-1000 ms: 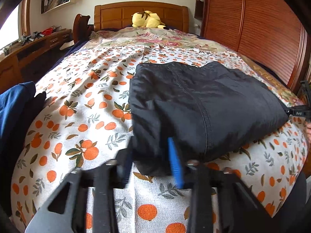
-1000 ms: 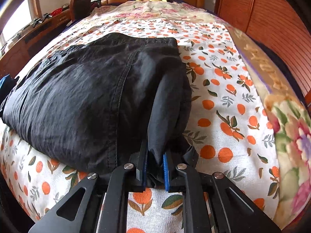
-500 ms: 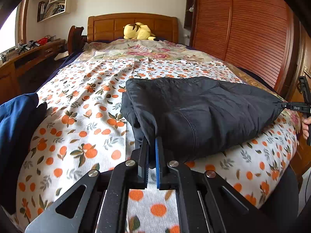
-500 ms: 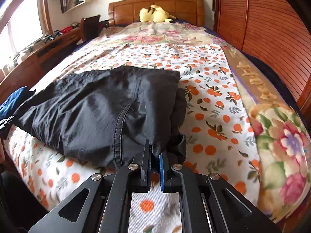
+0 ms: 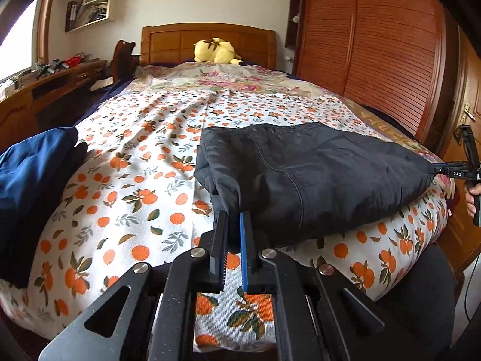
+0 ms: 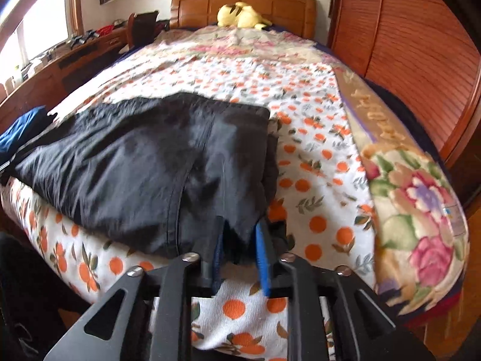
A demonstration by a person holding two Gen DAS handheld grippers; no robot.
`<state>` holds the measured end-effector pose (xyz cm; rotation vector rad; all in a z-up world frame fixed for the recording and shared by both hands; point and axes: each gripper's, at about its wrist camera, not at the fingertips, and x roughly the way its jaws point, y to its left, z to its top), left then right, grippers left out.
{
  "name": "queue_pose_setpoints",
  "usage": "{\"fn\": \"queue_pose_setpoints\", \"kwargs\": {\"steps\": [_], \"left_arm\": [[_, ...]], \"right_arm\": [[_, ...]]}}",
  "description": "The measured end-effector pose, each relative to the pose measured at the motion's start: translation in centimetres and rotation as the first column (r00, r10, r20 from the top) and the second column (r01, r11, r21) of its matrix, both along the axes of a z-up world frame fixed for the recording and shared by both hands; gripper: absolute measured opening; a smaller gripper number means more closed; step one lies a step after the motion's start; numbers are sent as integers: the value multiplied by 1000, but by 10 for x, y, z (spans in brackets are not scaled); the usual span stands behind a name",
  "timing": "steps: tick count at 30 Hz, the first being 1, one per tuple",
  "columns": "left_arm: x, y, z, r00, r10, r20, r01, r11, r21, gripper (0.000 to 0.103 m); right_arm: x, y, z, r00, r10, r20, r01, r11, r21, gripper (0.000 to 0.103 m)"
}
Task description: Fold large clothes
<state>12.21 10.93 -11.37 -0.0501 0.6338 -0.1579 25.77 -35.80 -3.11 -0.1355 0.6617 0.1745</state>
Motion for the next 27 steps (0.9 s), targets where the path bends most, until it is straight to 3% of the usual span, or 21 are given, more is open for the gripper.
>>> {"fn": "queue_pose_setpoints", "kwargs": {"steps": [1, 2, 3, 4, 5, 8, 12, 14, 20, 23, 25, 27], "left_arm": [[-3, 1, 3, 1000, 14, 10, -14, 1000, 1, 6], [-7, 3, 6, 999, 28, 31, -28, 1000, -1, 7], [-11, 5, 11, 998, 35, 55, -35, 999, -13, 15], [-15, 8, 13, 997, 43, 71, -41, 999, -28, 32], [-19, 10, 17, 995, 57, 83, -54, 998, -45, 39], [-25, 12, 26, 993, 73, 97, -69, 996, -49, 47], [-31, 8, 38, 991, 78, 111, -77, 997, -12, 80], [-31, 8, 42, 990, 82, 112, -82, 997, -2, 80], [-29, 2, 42, 991, 94, 99, -99, 994, 39, 80], [-27, -3, 36, 993, 88, 83, -93, 994, 49, 80], [-24, -8, 31, 994, 80, 70, -83, 995, 50, 80], [-18, -14, 24, 996, 70, 46, -72, 996, 51, 80]], "right_arm": [[-4, 4, 4, 1000, -7, 20, 8, 1000, -11, 41], [-5, 8, 8, 999, -2, 43, 3, 1000, -12, 42], [-5, 12, 13, 998, 15, 62, -16, 1000, 7, 42], [-9, 17, 15, 996, 31, 78, -33, 999, 30, 42], [-9, 24, 17, 994, 41, 98, -46, 998, 48, 43], [2, 54, 19, 987, 93, 128, -103, 991, 80, 44], [27, 114, 16, 971, 202, 125, -211, 975, 65, 49], [43, 143, 12, 963, 250, 103, -256, 965, 59, 54], [81, 204, -3, 950, 312, 1, -312, 949, 47, 54], [84, 217, -25, 945, 321, -64, -323, 946, -30, 54], [89, 218, -46, 930, 343, -133, -349, 937, -19, 54], [91, 211, -53, 928, 356, -113, -355, 934, 32, 54]]}}
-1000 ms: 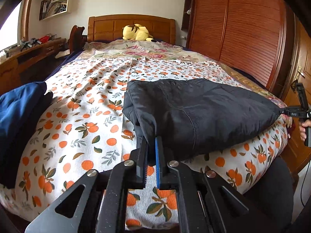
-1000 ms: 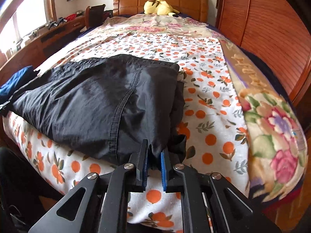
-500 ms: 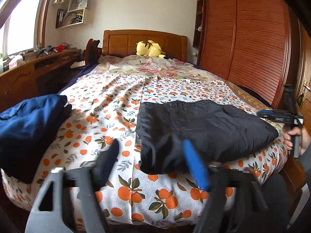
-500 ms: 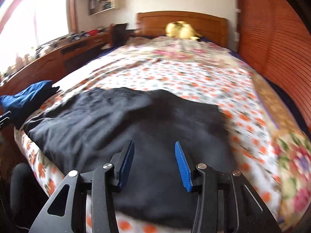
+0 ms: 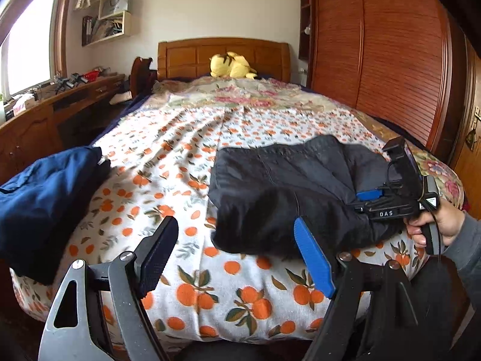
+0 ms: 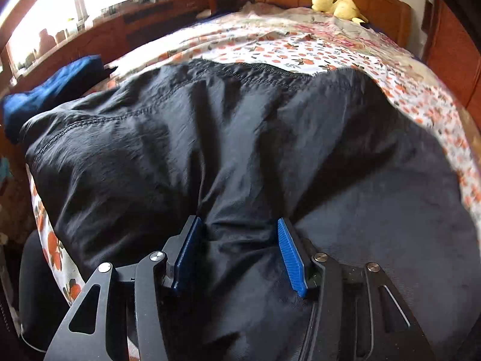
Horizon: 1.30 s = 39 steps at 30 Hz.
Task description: Fold large clothes
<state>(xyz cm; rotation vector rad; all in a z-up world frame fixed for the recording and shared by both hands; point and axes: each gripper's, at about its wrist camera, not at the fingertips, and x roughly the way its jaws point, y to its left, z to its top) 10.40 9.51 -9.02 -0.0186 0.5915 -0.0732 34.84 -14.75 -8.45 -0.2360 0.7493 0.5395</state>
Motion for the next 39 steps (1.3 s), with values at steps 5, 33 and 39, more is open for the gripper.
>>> {"fn": "queue_pose_setpoints", "kwargs": {"steps": [5, 33, 39], "left_arm": [[16, -24, -8, 999, -42, -28, 43, 999, 10, 80], [71, -166, -35, 976, -164, -143, 178, 980, 90, 80], [76, -182, -47, 970, -166, -175, 190, 973, 133, 80]], "right_arm": [[-21, -16, 11, 998, 0, 67, 0, 1000, 9, 54], [-113, -188, 29, 969, -145, 200, 147, 989, 7, 55], [-126, -219, 19, 960, -217, 179, 215, 976, 30, 55]]}}
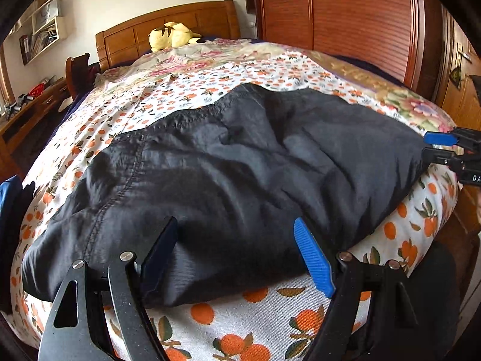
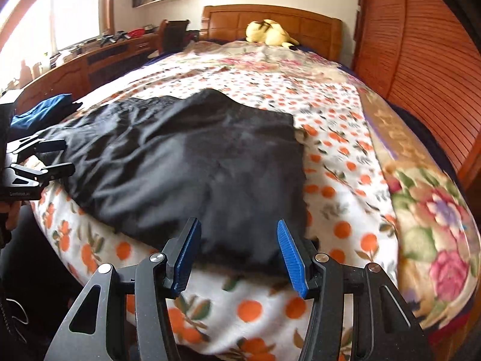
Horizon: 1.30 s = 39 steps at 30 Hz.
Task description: Fold large clothes
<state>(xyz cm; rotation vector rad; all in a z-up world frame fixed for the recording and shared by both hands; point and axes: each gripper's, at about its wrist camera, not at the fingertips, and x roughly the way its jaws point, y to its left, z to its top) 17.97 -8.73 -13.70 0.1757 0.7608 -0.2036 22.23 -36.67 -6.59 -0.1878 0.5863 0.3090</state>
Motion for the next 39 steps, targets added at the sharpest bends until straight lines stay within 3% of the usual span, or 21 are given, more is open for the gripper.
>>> {"fn": "queue_pose_setpoints", "kwargs": {"steps": [11, 22, 25, 29, 32, 39], "left_arm": [[3, -5, -6, 1000, 8, -14, -8, 1000, 27, 80], [7, -2, -11, 999, 21, -36, -21, 1000, 3, 80], [6, 0, -12, 999, 26, -39, -27, 1000, -14, 80], [6, 2, -12, 999, 26, -39, -27, 999, -29, 80], [6, 4, -11, 999, 20, -37, -21, 999, -42, 80], [-2, 18, -2, 999, 11, -31, -14, 994, -105, 80]], "right_arm": [[22, -8, -13, 996, -22, -84, 24, 999, 25, 65], [32, -10, -20, 993, 37, -114, -33, 999, 41, 64], [33, -11, -21, 991, 59, -117, -52, 997, 55, 53], [30, -11, -18, 993, 73, -93, -67, 996, 63, 14], [24, -10, -12, 996, 68, -64, -64, 995, 73, 9], [17, -4, 10, 999, 41, -15, -39, 994, 97, 7]]}}
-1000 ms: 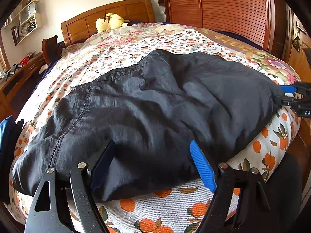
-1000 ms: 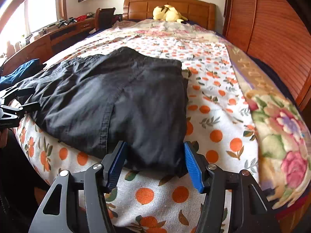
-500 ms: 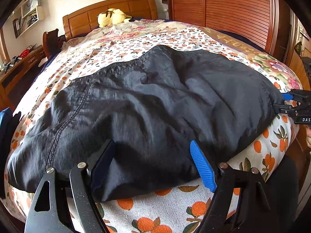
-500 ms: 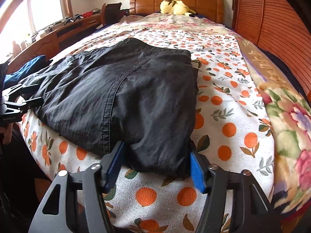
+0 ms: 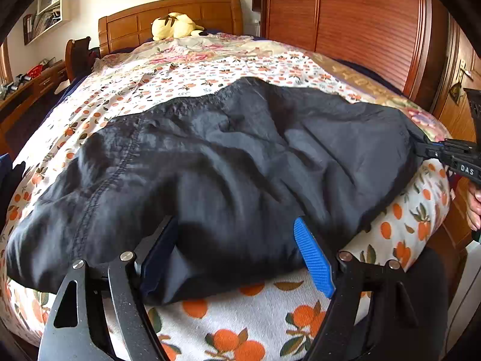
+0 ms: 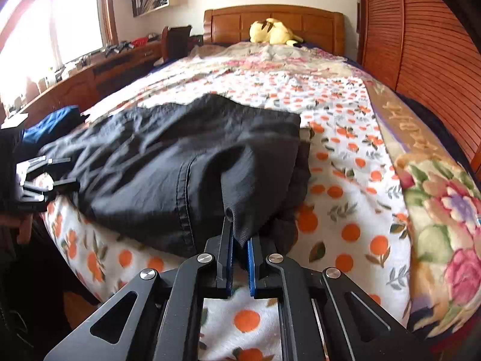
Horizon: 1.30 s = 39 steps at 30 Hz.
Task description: Fold large clothes
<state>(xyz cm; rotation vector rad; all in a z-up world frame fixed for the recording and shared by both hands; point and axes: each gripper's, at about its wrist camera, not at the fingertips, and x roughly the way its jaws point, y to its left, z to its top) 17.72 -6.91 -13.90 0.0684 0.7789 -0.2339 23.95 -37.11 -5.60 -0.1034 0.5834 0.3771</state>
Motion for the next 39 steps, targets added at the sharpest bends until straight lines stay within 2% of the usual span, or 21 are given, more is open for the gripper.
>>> {"fn": "queue_pose_setpoints", "kwargs": {"steps": [7, 13, 18, 22, 28, 33, 35, 39], "left_arm": [[-20, 36, 27, 998, 19, 68, -14, 997, -72, 80], [-40, 72, 39, 992, 43, 117, -30, 994, -106, 80], [-56, 101, 46, 985, 72, 157, -53, 991, -122, 80], [-64, 128, 45, 981, 109, 163, -87, 987, -138, 80], [-77, 172, 37, 966, 206, 155, -182, 971, -158, 80], [-82, 197, 33, 955, 259, 146, -230, 955, -188, 80], [-82, 203, 33, 952, 269, 143, -237, 949, -208, 80], [-81, 207, 33, 951, 274, 142, -241, 947, -213, 80]], "right_arm": [[-3, 17, 33, 999, 8, 49, -10, 998, 56, 7], [-5, 51, 62, 993, 39, 107, -47, 996, 79, 6], [-2, 102, 83, 985, 98, 140, -106, 993, 50, 6], [3, 166, 97, 970, 188, 156, -190, 982, -2, 6], [13, 270, 99, 929, 343, 136, -344, 939, -19, 6], [21, 325, 73, 888, 457, 48, -456, 890, -27, 6], [30, 329, 64, 891, 454, 18, -454, 891, -28, 10], [45, 328, 65, 915, 402, 28, -400, 915, -55, 15]]}}
